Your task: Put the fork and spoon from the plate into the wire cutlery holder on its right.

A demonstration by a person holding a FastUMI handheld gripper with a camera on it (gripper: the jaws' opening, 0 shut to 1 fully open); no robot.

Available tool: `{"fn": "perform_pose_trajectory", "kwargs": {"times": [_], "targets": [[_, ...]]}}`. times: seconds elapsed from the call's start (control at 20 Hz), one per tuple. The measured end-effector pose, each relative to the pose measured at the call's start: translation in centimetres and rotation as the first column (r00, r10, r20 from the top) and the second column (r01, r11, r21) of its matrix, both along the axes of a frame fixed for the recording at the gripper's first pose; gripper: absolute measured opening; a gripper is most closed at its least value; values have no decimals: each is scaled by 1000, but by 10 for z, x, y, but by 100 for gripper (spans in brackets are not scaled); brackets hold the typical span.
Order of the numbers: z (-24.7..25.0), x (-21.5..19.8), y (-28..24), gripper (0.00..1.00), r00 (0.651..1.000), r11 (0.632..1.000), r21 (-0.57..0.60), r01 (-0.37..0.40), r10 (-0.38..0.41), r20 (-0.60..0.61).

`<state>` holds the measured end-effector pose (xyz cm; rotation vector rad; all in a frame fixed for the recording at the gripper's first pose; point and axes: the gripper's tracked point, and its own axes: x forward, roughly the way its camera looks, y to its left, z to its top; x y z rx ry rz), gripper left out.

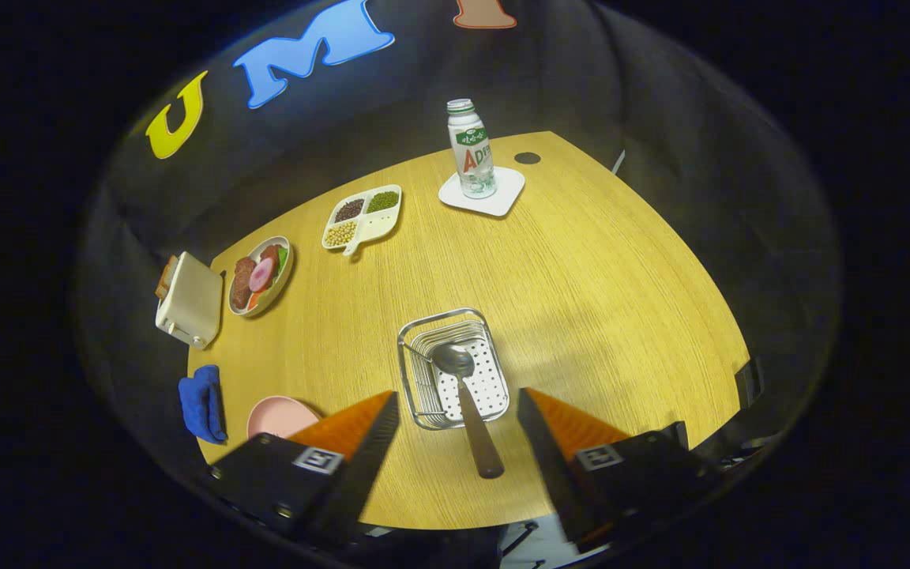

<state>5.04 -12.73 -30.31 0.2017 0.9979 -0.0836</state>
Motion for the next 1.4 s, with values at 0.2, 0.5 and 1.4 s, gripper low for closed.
{"fn": "perform_pose_trajectory", "kwargs": {"times": [0.2, 0.5, 1.4], "targets": [[13, 6, 3, 98, 999, 1000, -26, -14, 16, 52], [26, 8, 19, 98, 993, 998, -37, -55, 58, 100], [1, -36, 197, 98, 921, 922, 28, -386, 383, 69]]}}
